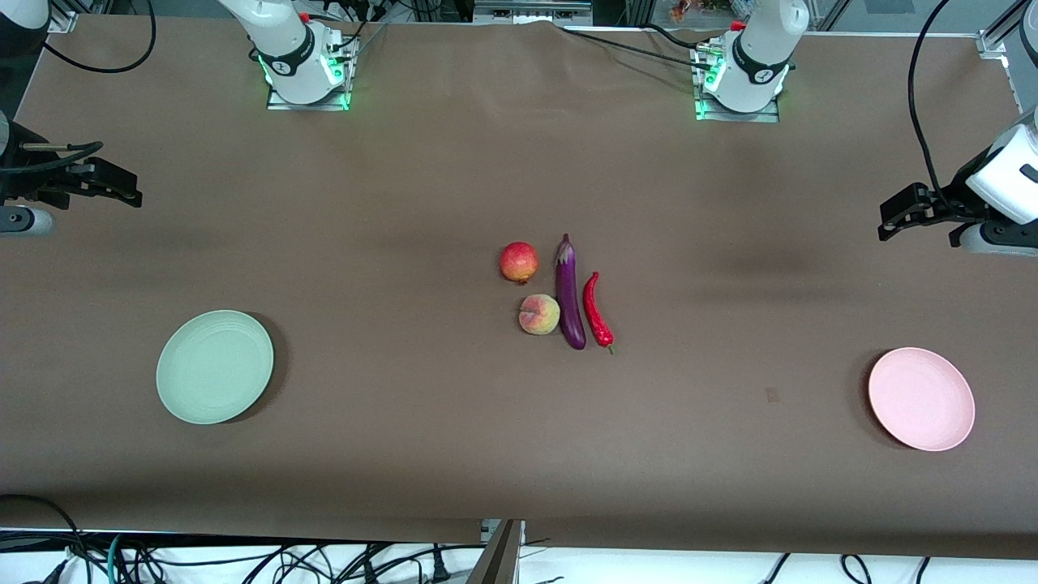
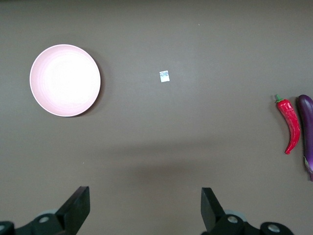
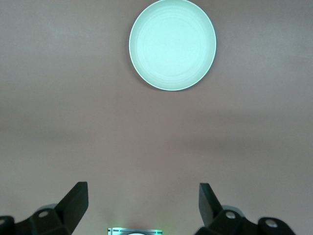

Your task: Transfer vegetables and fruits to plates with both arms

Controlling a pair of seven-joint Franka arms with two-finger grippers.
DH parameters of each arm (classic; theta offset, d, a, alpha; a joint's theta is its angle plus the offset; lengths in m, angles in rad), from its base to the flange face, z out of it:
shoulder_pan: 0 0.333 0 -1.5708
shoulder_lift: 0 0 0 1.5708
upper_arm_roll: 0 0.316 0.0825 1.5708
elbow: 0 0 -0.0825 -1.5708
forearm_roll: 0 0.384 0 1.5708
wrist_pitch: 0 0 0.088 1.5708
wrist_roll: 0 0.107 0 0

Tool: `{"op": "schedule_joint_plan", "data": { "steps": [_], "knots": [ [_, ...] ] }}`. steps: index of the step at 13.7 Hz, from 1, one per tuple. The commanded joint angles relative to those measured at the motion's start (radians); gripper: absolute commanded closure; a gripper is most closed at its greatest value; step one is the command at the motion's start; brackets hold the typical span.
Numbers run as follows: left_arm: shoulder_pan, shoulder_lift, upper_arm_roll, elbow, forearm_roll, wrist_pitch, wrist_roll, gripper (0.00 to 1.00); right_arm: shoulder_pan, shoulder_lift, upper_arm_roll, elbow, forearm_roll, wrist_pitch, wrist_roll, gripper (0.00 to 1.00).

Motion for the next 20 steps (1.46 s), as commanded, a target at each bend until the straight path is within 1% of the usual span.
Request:
{"op": "schedule_joint_plan", "data": {
  "steps": [1, 7, 11, 12, 14, 18, 19, 20],
  "knots": [
    [-0.003, 0.011, 0.003, 0.026, 0.021, -0.003, 0.021, 0.00, -0.009, 0.007, 0.000, 0.018, 0.021, -0.002, -0.015, 0.00],
    [-0.003, 0.013, 0.003, 0.026, 0.021, -0.003, 0.020, 0.00, -0.010, 0.007, 0.000, 0.018, 0.021, -0.002, -0.015, 0.00],
    [-0.003, 0.020, 0.002, 0.028, 0.021, -0.009, 0.015, 0.00, -0.004, 0.032, 0.003, 0.018, 0.026, 0.003, -0.021, 0.00],
    [-0.005, 0.026, 0.000, 0.032, 0.020, -0.013, 0.013, 0.00, 0.002, 0.056, 0.004, 0.018, 0.021, 0.007, -0.018, 0.00],
    [-0.008, 0.042, 0.000, 0.035, 0.020, -0.014, 0.015, 0.00, 0.003, 0.073, 0.006, 0.016, 0.024, 0.011, -0.016, 0.00],
    [-0.023, 0.161, -0.003, 0.048, -0.011, -0.020, 0.018, 0.00, 0.000, 0.113, 0.007, 0.018, 0.031, 0.012, -0.015, 0.00],
    [-0.034, 0.199, -0.003, 0.049, -0.046, -0.015, 0.020, 0.00, 0.000, 0.120, 0.007, 0.022, 0.043, 0.012, -0.016, 0.00],
    [-0.040, 0.248, -0.003, 0.052, -0.109, -0.007, 0.020, 0.00, 0.000, 0.133, 0.007, 0.031, 0.064, 0.012, -0.016, 0.00]
  ]
}}
